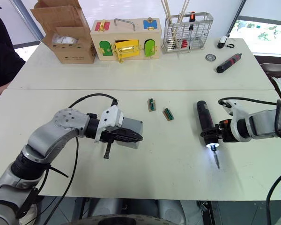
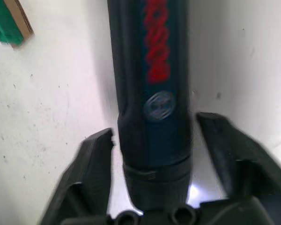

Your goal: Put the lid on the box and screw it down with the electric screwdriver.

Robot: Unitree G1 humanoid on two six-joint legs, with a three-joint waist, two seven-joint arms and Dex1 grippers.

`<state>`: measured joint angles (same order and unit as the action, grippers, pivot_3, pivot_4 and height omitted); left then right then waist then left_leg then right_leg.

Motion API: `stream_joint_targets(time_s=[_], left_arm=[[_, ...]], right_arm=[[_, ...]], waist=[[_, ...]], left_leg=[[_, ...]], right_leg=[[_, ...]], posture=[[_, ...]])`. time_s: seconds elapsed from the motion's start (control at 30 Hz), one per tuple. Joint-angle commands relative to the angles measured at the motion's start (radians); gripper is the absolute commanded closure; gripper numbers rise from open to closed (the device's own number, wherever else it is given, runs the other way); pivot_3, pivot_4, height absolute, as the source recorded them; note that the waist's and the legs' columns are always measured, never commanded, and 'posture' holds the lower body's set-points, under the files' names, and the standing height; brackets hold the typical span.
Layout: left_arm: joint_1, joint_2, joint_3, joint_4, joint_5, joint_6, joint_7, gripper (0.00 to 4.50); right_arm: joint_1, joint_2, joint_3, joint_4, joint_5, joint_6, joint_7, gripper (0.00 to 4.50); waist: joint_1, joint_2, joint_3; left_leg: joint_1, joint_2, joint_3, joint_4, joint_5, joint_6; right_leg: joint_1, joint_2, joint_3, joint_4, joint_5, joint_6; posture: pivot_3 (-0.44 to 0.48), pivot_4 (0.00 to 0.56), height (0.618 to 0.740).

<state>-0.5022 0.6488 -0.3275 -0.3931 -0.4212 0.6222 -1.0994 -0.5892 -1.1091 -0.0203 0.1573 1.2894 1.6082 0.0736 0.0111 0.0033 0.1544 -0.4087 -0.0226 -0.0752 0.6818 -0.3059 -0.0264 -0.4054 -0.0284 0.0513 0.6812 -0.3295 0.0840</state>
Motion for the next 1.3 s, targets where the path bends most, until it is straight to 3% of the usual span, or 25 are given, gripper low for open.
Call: stream_joint_targets(time_s=[0.03,0.07,0.17,0.3,0.47,0.57,0.67,0.8,1.0,1.3], left_arm=[[-0.015,0.017,0.039,-0.005,0.011,-0.019,0.007,4.50],[-0.020,0.026,0.048,0.004,0.012,-0.021,0.005,4.50],[-0.046,0.056,0.103,0.063,0.009,-0.016,0.011,4.50],[-0.070,0.084,0.227,0.227,-0.011,-0.002,0.039,4.50],[-0.047,0.133,0.252,0.347,0.056,-0.048,0.053,4.50],[-0.008,0.169,0.245,0.328,0.065,-0.033,0.035,4.50],[0.051,0.181,0.235,0.276,0.041,0.006,0.013,4.50],[0.100,0.117,0.214,0.181,-0.012,0.091,0.047,4.50],[0.144,0.063,0.144,0.106,0.015,0.117,0.098,4.50],[0.079,0.053,0.079,0.201,0.087,0.013,0.056,4.50]], right_arm=[[-0.012,0.013,-0.027,-0.047,-0.090,0.005,0.034,0.23],[-0.014,0.018,-0.031,-0.065,-0.108,0.003,0.044,0.02],[-0.037,0.008,-0.033,-0.149,-0.190,-0.081,0.113,0.02],[-0.048,0.024,-0.078,-0.368,-0.208,-0.274,0.316,0.02],[0.160,0.060,-0.004,-0.754,-0.276,-0.432,0.426,0.02],[0.243,0.120,0.073,-0.865,-0.329,-0.488,0.423,0.02],[0.276,0.214,0.147,-0.874,-0.393,-0.530,0.394,0.02],[0.289,0.341,0.180,-0.820,-0.399,-0.547,0.394,0.02],[0.283,0.381,0.281,-0.782,-0.478,-0.549,0.443,0.02],[0.293,0.400,0.320,-0.766,-0.505,-0.547,0.535,0.02]], waist=[[0.002,0.000,0.000],[0.001,0.000,0.000],[0.000,0.000,0.000],[-0.006,0.000,0.000],[-0.003,-0.001,0.000],[0.000,-0.001,0.000],[-0.003,-0.001,0.000],[0.002,-0.002,0.000],[-0.005,-0.002,0.000],[0.000,-0.002,0.000]], left_leg=[[0.000,0.000,0.000,0.000,0.000,0.000],[0.000,0.000,0.000,0.000,0.000,0.000],[0.000,0.000,0.000,0.000,0.000,0.000],[0.000,0.000,0.000,0.000,0.000,0.000],[0.000,0.001,-0.003,-0.001,-0.002,0.003],[-0.002,0.000,-0.003,0.000,-0.001,0.002],[-0.002,-0.001,-0.003,0.001,0.000,0.000],[0.000,-0.001,-0.004,0.002,0.001,-0.001],[0.000,-0.001,-0.004,0.001,0.001,-0.001],[0.000,-0.001,-0.005,0.001,0.001,-0.001]], right_leg=[[0.000,0.000,0.000,0.000,0.000,0.000],[0.000,0.000,0.000,0.000,0.000,0.000],[0.000,0.000,0.000,0.000,0.000,0.000],[-0.001,0.001,0.000,0.001,0.000,0.000],[-0.001,0.001,-0.003,0.000,0.000,0.000],[-0.002,-0.001,-0.003,0.000,0.000,0.000],[-0.001,-0.003,-0.002,0.000,0.000,0.000],[0.001,-0.002,-0.003,0.001,0.000,0.000],[0.000,-0.002,-0.003,0.001,0.000,0.000],[0.000,-0.002,-0.003,0.002,0.000,0.000]], posture=[[0.000,0.150,0.740],[0.000,0.150,0.740],[0.000,0.150,0.740],[0.000,0.150,0.740],[0.000,0.150,0.740],[0.000,0.150,0.740],[0.000,0.150,0.740],[0.000,0.150,0.740],[0.000,0.150,0.740],[0.000,0.150,0.740]])
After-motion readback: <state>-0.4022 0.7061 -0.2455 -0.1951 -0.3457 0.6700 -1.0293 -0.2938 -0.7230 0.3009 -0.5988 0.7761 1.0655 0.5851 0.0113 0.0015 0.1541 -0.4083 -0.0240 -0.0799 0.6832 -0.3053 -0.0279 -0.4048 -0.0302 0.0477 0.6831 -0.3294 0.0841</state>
